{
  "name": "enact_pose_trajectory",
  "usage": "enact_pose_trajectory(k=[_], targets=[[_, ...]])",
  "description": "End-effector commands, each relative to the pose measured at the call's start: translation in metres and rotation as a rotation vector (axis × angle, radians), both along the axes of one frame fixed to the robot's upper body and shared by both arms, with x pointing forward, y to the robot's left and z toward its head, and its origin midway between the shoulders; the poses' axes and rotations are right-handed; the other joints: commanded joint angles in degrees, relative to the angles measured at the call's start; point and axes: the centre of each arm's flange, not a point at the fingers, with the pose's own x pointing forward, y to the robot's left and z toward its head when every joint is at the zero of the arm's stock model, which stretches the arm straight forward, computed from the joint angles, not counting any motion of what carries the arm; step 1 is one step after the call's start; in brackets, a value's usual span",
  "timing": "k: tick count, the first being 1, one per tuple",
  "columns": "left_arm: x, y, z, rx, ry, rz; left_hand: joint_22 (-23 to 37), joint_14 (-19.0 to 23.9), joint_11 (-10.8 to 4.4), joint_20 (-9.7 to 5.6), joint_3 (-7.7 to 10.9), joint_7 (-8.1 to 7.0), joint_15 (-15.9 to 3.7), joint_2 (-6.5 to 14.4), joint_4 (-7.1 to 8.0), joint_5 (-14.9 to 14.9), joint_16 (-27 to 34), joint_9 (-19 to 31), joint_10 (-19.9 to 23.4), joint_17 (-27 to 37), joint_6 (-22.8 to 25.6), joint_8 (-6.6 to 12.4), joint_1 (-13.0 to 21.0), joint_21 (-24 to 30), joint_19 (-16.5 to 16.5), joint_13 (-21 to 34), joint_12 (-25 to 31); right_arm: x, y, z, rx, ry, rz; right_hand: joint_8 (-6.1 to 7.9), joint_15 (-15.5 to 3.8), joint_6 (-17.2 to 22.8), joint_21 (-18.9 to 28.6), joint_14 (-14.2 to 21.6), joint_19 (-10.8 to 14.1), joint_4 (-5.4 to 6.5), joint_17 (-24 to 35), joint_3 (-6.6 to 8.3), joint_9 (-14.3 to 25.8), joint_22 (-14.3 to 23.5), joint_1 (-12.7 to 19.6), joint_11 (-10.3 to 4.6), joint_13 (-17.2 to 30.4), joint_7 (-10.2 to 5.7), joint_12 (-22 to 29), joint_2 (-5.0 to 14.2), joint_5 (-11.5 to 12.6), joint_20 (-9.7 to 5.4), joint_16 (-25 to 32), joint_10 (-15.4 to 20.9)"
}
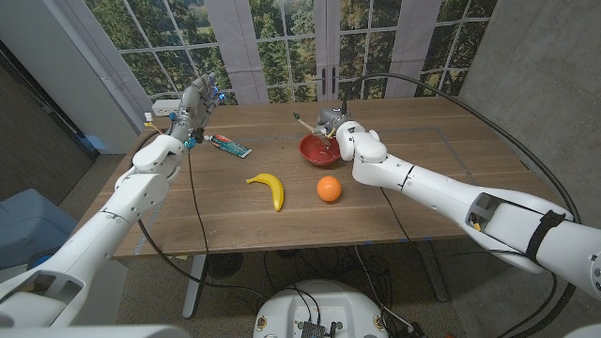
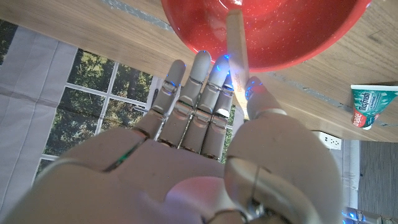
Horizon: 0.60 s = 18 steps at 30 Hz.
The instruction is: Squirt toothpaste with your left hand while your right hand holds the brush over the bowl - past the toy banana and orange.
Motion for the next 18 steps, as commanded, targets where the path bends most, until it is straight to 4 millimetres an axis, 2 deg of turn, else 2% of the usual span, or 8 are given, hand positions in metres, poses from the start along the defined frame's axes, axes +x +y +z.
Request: enact_pose_trajectory(k=[1,10,14,18], targets=[[-0.0061,0.0022,-0.0016,0.000,0.000,0.008,0.2,0.3,0.16,-5.37,0.87,0.21,-6.77,5.1,-0.05,0.3,-0.2,0.1,0.0,0.1,0.4,-0.07,-0.5,-0.1,0.5,0.1,-0.2,-0.0001,0.0041,-0.0093,-0.005,0.023,0.003,0.14,-5.11,1.3,0.5,0.5,0.2,2.15,0.1,3.24,0.0,0.0,1.1,-1.84,-0.4,-0.75,-0.2,1.06,0.2,-3.47,0.0,2.7],[-0.0099,0.0045,-0.0033,-0.002,0.000,0.009,0.2,0.2,0.13,-5.25,1.69,0.20,-6.68,4.9,-0.18,0.4,-0.3,0.1,-0.1,0.1,0.2,-0.14,-0.4,-0.2,0.6,0.1,-0.3,0.0014,0.0083,-0.0120,-0.026,0.045,-0.008,-0.17,-5.17,1.1,0.7,0.9,0.8,1.65,0.2,3.37,-0.2,0.0,1.5,-1.34,-1.8,-0.57,-0.8,0.74,0.1,-2.88,0.4,3.4],[-0.0116,0.0054,-0.0043,-0.006,-0.003,0.009,0.1,0.2,0.31,-5.33,2.04,0.22,-6.49,4.9,-0.29,0.5,-0.3,0.1,-0.2,0.1,0.1,-0.17,-0.3,-0.2,0.6,0.1,-0.4,0.0027,0.0101,-0.0117,-0.032,0.082,-0.024,-0.68,-5.04,0.4,0.6,0.9,0.5,1.37,0.0,3.28,-0.4,0.0,1.8,-0.29,-2.9,-0.26,-1.6,0.35,-0.4,-2.46,0.4,2.9],[-0.0130,0.0063,-0.0053,-0.008,-0.006,0.007,0.1,0.2,0.32,-5.36,2.33,0.12,-6.50,4.8,-0.40,0.5,-0.3,0.1,-0.2,0.0,0.2,-0.16,-0.3,-0.3,0.7,0.1,-0.4,0.0034,0.0104,-0.0120,-0.041,0.092,-0.045,-1.35,-4.57,-0.3,0.3,-0.3,-0.1,2.26,-0.7,2.62,-0.8,-0.1,0.2,0.57,-4.1,0.19,-2.8,0.09,-0.6,-1.79,-0.3,1.9]])
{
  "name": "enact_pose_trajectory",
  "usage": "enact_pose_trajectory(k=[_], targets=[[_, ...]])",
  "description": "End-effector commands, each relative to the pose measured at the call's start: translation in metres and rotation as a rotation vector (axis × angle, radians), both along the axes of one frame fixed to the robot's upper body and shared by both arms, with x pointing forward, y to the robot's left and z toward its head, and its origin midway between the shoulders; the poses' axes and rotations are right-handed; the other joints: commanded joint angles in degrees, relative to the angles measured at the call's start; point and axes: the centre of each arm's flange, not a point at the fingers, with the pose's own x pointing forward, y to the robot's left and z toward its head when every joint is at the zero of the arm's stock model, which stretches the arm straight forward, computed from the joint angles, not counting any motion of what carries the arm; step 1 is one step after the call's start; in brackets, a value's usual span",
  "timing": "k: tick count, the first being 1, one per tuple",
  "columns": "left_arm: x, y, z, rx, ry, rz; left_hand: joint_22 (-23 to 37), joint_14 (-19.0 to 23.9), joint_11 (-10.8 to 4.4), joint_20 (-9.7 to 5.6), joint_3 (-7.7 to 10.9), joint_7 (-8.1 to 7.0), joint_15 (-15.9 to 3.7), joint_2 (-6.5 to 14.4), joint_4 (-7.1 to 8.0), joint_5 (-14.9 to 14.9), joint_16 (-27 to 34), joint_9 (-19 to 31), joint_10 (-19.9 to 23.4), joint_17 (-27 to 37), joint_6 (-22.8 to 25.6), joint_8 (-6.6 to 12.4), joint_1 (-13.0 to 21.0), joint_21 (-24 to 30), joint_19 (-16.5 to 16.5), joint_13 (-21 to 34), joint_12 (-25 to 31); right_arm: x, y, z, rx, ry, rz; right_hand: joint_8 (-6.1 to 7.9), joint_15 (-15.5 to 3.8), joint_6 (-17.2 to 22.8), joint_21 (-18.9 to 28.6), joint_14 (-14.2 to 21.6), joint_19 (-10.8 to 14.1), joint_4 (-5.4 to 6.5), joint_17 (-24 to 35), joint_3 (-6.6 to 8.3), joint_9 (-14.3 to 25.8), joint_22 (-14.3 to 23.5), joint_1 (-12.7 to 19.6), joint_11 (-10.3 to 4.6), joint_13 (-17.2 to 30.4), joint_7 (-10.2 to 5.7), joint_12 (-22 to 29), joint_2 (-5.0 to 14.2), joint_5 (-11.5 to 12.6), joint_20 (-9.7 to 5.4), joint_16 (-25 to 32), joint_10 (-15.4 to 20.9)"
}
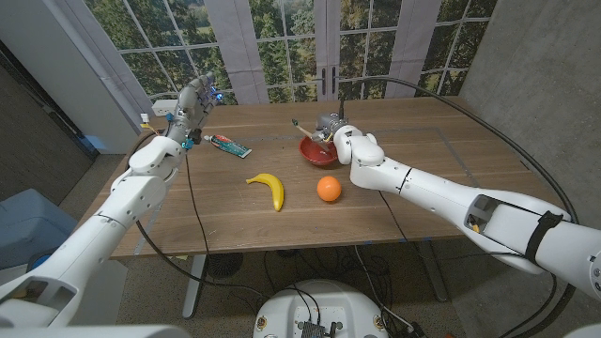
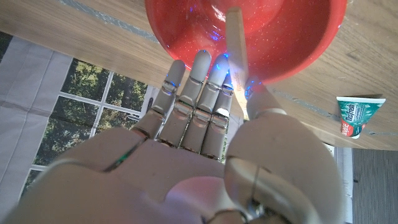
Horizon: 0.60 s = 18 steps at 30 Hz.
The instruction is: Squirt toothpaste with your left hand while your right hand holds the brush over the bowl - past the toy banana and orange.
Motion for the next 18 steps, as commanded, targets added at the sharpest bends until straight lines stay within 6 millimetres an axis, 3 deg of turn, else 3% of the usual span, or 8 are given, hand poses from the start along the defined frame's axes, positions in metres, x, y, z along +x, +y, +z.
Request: enact_pose_trajectory(k=[1,10,15,18], targets=[[-0.0046,0.0029,-0.0032,-0.008,-0.001,-0.003,0.1,0.1,0.12,-5.64,0.70,0.11,-6.30,4.7,-0.11,0.5,-0.1,0.1,0.1,0.0,0.1,-0.17,-0.2,-0.1,0.4,0.1,-0.2,0.0019,0.0074,0.0000,-0.033,0.044,-0.038,-0.80,-4.49,-0.6,-0.1,-1.3,-0.4,3.00,-0.7,1.85,-0.2,-0.1,-0.5,-0.23,-1.1,0.13,-1.0,0.27,-0.3,-1.47,-0.7,0.3],[-0.0073,0.0047,-0.0048,-0.010,-0.005,-0.005,0.1,0.0,-0.01,-5.67,1.60,0.01,-6.33,4.5,-0.50,0.6,-0.2,0.1,0.0,0.0,0.1,-0.19,0.0,-0.2,0.4,0.1,-0.2,-0.0001,0.0084,-0.0001,-0.049,0.044,-0.078,-2.94,-4.58,-4.7,-1.3,-6.5,-1.7,2.89,-6.9,1.18,-0.8,-0.2,-2.6,0.07,-4.8,-1.64,-5.5,-1.09,-0.4,-1.02,-6.8,-4.7],[-0.0078,0.0057,-0.0055,-0.010,-0.007,-0.007,0.1,0.0,0.10,-5.64,1.88,0.10,-6.19,4.4,-0.63,0.6,-0.2,0.1,-0.1,0.0,0.1,-0.18,0.0,-0.3,0.4,0.1,-0.3,-0.0017,0.0081,0.0005,-0.054,0.047,-0.089,-3.93,-4.02,-7.4,-2.2,-9.0,-2.5,3.08,-10.2,-0.81,-1.0,-0.3,-5.1,0.47,-6.9,-1.85,-8.4,-3.97,-0.4,-0.10,-9.7,-7.9],[-0.0079,0.0064,-0.0054,-0.007,-0.013,-0.002,0.1,-0.1,0.23,-5.55,2.08,0.10,-6.09,4.4,-0.73,0.6,-0.2,0.1,-0.1,-0.1,0.1,-0.18,0.1,-0.3,0.4,0.1,-0.3,-0.0032,0.0080,0.0010,-0.053,0.046,-0.086,-4.85,-3.80,-9.9,-3.0,-12.2,-2.8,3.29,-12.3,-2.47,-1.2,-0.3,-7.0,0.97,-8.4,-1.17,-11.1,-6.05,0.0,0.35,-11.9,-10.8]])
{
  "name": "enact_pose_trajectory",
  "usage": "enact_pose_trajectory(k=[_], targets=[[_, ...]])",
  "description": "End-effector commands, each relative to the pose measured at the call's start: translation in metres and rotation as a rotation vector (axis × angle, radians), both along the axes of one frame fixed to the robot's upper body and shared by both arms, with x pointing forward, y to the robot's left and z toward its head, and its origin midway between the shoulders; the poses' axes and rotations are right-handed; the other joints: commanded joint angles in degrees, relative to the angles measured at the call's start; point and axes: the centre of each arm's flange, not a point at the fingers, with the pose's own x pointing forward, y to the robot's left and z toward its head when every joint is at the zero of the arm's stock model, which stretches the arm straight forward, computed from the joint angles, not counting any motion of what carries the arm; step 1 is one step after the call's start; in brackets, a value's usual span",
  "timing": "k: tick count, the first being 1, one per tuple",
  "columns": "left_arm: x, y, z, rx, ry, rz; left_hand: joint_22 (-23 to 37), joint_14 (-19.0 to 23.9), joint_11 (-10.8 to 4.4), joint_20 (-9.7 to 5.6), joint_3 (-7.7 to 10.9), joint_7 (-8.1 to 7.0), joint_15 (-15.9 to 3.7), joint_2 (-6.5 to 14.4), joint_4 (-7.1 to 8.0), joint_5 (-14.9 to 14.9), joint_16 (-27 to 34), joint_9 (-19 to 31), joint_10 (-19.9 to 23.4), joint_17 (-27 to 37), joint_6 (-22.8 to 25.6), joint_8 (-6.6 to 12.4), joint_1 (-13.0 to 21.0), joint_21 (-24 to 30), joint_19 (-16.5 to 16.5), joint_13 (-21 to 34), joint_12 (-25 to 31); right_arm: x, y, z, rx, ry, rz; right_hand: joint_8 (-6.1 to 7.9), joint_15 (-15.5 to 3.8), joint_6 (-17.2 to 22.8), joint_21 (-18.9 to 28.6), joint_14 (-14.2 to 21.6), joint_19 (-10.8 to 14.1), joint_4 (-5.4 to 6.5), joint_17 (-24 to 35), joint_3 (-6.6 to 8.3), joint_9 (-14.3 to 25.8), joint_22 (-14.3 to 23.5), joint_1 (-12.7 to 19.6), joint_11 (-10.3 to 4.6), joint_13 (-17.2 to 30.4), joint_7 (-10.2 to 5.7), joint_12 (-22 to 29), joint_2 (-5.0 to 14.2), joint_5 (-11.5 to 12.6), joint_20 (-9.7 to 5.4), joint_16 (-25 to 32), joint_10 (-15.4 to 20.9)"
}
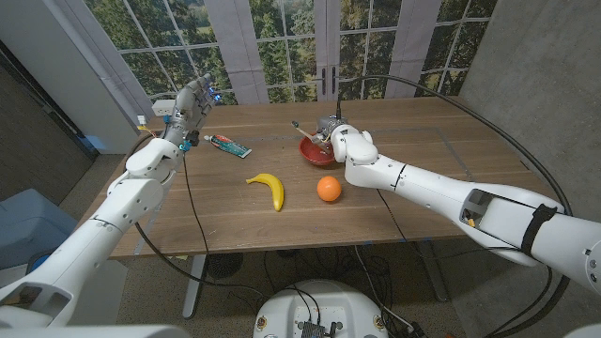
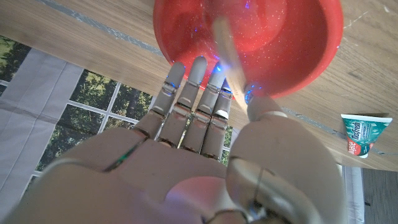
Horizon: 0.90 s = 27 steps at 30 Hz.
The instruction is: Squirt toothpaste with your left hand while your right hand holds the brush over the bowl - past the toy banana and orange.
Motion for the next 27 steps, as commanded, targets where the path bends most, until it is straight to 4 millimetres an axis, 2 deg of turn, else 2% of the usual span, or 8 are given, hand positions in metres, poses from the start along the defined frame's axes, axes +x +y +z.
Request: enact_pose_trajectory(k=[1,4,5,9,11,16,21,27], targets=[[-0.002,0.003,-0.001,0.004,-0.012,-0.001,0.1,0.0,0.22,-5.43,0.71,0.10,-6.02,4.3,-0.23,0.2,-0.1,0.1,-0.1,-0.1,0.1,-0.18,0.1,-0.1,0.5,0.1,0.0,-0.004,0.001,0.001,-0.009,0.001,-0.020,-1.13,-5.92,-2.7,-1.0,-3.0,-0.5,0.30,-2.4,-2.14,-0.1,0.0,-2.8,0.85,-1.6,0.62,-3.0,-3.02,0.5,0.15,-2.2,-3.1],[-0.002,0.003,-0.001,0.004,-0.013,-0.002,0.1,0.0,0.43,-5.31,0.95,0.16,-5.92,4.4,-0.33,0.2,-0.2,0.1,0.0,-0.1,0.0,-0.19,0.2,-0.1,0.5,0.1,0.0,-0.006,-0.001,0.003,-0.001,-0.007,-0.010,-2.10,-5.61,-5.1,-1.9,-4.5,-0.8,0.68,-3.9,-3.82,-0.4,0.0,-4.7,1.31,-2.6,0.86,-5.0,-4.87,1.2,0.78,-3.3,-5.0],[-0.002,0.003,-0.001,0.003,-0.013,-0.002,0.1,0.0,0.44,-5.31,1.01,0.22,-5.88,4.4,-0.35,0.2,-0.2,0.1,0.0,-0.1,0.1,-0.18,0.2,-0.2,0.5,0.1,0.0,-0.006,-0.001,0.003,0.004,-0.007,-0.006,-2.47,-5.34,-6.2,-2.2,-5.3,-0.9,0.81,-4.4,-4.45,-0.4,0.0,-5.3,1.37,-3.1,0.77,-6.5,-5.38,1.6,0.99,-3.6,-7.4],[-0.001,0.004,-0.001,0.002,-0.011,-0.002,0.1,-0.1,0.42,-5.28,1.31,0.24,-5.84,4.3,-0.45,0.2,-0.2,0.1,-0.1,-0.1,0.0,-0.21,0.3,-0.2,0.5,0.1,-0.1,-0.006,-0.004,0.005,0.019,0.003,0.013,-3.78,-3.99,-10.6,-3.5,-8.2,-1.6,1.71,-5.7,-6.61,-0.6,0.1,-7.8,1.80,-4.0,1.63,-9.6,-6.38,2.5,1.91,-4.7,-11.4],[-0.001,0.005,-0.001,0.003,-0.011,0.000,0.1,-0.1,0.40,-5.30,1.43,0.29,-5.75,4.3,-0.49,0.2,-0.2,0.1,-0.2,-0.1,-0.2,-0.26,0.3,-0.2,0.5,0.1,-0.1,-0.006,-0.005,0.006,0.034,0.007,0.030,-4.05,-3.65,-12.1,-4.1,-8.9,-1.8,2.22,-6.1,-7.44,-0.6,0.1,-8.9,2.77,-4.3,1.91,-10.7,-6.41,2.8,2.19,-4.9,-13.1],[0.000,0.005,-0.001,0.001,-0.010,-0.005,0.1,-0.1,0.48,-5.24,1.68,0.32,-5.74,4.3,-0.57,0.2,-0.2,0.1,-0.2,-0.1,-0.2,-0.27,0.3,-0.3,0.5,0.1,-0.1,-0.007,-0.010,0.007,0.085,0.004,0.094,-4.24,-1.76,-15.0,-5.6,-11.9,-2.5,4.76,-7.5,-8.69,-0.6,0.1,-13.2,4.42,-5.1,2.98,-13.0,-3.46,2.5,3.10,-6.0,-16.6],[0.000,0.005,-0.002,-0.003,-0.010,-0.002,0.1,-0.3,0.34,-5.16,1.92,0.33,-5.80,4.2,-0.64,0.2,-0.2,0.1,-0.4,-0.1,-0.4,-0.32,0.4,-0.3,0.5,0.1,-0.2,-0.007,-0.011,0.010,0.114,0.017,0.114,-4.97,-0.94,-19.7,-7.4,-16.0,-4.3,4.59,-8.7,-7.91,-0.7,0.1,-13.1,4.77,-6.0,2.59,-14.5,-0.01,1.2,3.13,-7.4,-21.8],[0.001,0.005,-0.003,-0.004,-0.007,-0.005,0.1,-0.5,0.42,-5.04,2.22,0.32,-5.72,4.1,-0.77,0.1,-0.3,0.1,-0.6,-0.1,-0.5,-0.34,0.4,-0.4,0.5,0.1,-0.2,-0.006,-0.014,0.011,0.145,0.000,0.148,-5.10,-1.14,-23.5,-9.3,-19.8,-6.4,5.28,-10.7,-7.72,-0.9,0.0,-14.9,5.30,-7.1,2.14,-14.9,2.21,0.5,2.87,-9.0,-26.3]])
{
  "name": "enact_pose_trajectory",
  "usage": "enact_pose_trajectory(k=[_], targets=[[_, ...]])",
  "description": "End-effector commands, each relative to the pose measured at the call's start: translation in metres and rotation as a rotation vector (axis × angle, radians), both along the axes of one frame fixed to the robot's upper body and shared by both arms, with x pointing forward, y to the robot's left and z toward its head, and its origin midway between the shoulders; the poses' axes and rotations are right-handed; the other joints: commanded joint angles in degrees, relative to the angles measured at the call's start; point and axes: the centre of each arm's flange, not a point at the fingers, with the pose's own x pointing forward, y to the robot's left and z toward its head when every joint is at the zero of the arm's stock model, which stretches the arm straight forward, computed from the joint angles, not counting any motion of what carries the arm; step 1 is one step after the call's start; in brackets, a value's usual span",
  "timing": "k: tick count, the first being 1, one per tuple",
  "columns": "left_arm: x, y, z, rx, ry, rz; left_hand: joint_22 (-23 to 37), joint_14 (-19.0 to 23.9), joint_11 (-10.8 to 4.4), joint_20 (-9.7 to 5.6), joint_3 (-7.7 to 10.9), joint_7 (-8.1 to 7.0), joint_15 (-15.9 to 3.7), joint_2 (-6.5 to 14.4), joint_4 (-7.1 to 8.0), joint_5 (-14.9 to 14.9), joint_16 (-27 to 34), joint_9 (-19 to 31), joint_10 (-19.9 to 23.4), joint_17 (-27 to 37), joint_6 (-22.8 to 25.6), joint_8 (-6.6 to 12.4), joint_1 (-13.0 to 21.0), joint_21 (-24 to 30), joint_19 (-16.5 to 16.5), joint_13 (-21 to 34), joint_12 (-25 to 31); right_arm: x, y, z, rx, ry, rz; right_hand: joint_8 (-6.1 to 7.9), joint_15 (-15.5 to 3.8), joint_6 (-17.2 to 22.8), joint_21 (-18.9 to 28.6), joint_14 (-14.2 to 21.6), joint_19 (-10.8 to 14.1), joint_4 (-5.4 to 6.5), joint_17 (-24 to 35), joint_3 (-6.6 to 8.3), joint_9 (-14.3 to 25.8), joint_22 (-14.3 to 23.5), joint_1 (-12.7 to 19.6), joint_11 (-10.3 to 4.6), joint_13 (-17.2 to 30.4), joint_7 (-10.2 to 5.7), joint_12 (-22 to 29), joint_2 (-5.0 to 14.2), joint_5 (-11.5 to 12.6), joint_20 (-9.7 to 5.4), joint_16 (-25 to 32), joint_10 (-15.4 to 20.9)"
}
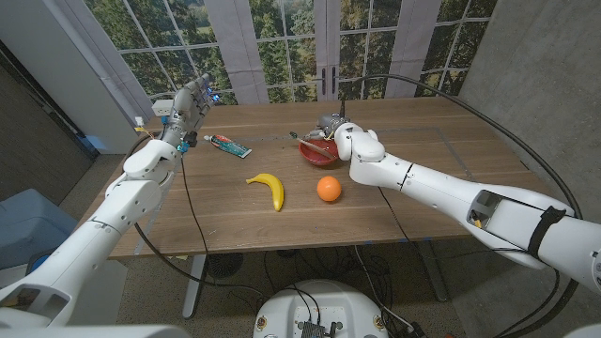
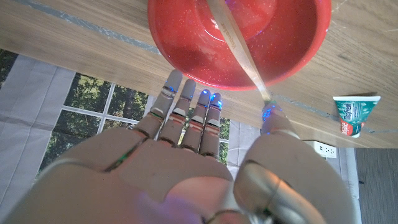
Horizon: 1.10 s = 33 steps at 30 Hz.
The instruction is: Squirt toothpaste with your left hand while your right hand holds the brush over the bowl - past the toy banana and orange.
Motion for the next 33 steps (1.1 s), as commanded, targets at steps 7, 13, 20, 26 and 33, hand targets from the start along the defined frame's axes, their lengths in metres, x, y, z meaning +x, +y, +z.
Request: enact_pose_trajectory(k=[7,13,20,26,33], targets=[[0.002,0.001,-0.001,-0.001,0.003,-0.003,0.1,-0.5,0.13,-4.99,0.94,0.17,-5.71,4.0,-0.26,0.0,-0.1,0.1,-0.6,0.2,-0.5,-0.13,0.5,-0.2,0.5,0.1,-0.2,0.001,-0.013,0.006,0.148,-0.008,0.155,-0.68,-3.71,-8.6,-3.7,-7.6,-3.2,3.70,-4.5,1.97,-0.4,-0.1,-4.9,-0.98,-3.1,-1.85,-0.1,7.59,0.1,-3.75,-1.8,-8.5],[0.002,0.001,-0.001,0.000,0.005,-0.005,0.1,-0.6,0.19,-4.87,1.17,0.35,-5.60,4.1,-0.29,0.0,-0.1,0.1,-0.7,0.2,-0.7,-0.16,0.5,-0.2,0.5,0.1,-0.2,0.004,-0.019,0.006,0.193,-0.001,0.219,-0.73,-3.37,-17.0,-7.0,-15.5,-5.2,6.55,-9.7,5.67,-1.0,-0.3,-7.6,-1.30,-6.9,-0.20,-0.3,7.98,0.9,-5.78,-2.3,-16.8],[0.003,0.000,-0.001,0.000,0.007,-0.009,0.1,-0.6,0.29,-4.85,1.40,0.56,-5.53,4.1,-0.27,-0.1,-0.1,0.1,-0.9,0.2,-1.0,-0.22,0.5,-0.2,0.6,0.1,-0.3,0.005,-0.025,0.002,0.255,-0.060,0.329,-0.89,-3.35,-22.0,-10.3,-20.4,-7.9,9.05,-13.5,6.52,-1.4,-0.5,-10.6,-1.35,-9.6,0.32,-0.3,6.91,1.2,-5.85,-2.2,-21.1],[0.004,0.000,-0.001,-0.002,0.010,-0.013,0.1,-0.8,0.19,-4.87,1.67,1.07,-5.34,4.1,-0.26,-0.1,-0.1,0.1,-1.2,0.2,-1.3,-0.28,0.4,-0.3,0.6,0.1,-0.3,0.003,-0.032,-0.002,0.317,-0.172,0.448,-0.53,-2.12,-23.2,-11.5,-21.6,-7.7,9.80,-15.4,5.31,-1.5,-0.5,-13.0,-0.19,-10.9,1.72,0.0,5.00,1.0,-4.46,-2.0,-22.5],[0.004,0.001,-0.003,-0.002,0.016,-0.015,0.1,-0.9,0.18,-4.92,1.85,1.09,-5.21,4.1,-0.27,-0.2,-0.1,0.1,-1.3,0.2,-1.5,-0.29,0.4,-0.3,0.6,0.1,-0.3,0.002,-0.038,-0.002,0.358,-0.248,0.531,0.22,-2.67,-21.6,-12.3,-21.0,-7.2,10.71,-16.7,4.96,-1.6,-0.5,-14.8,-0.83,-11.9,1.01,0.7,5.47,1.1,-4.68,-1.4,-21.3]])
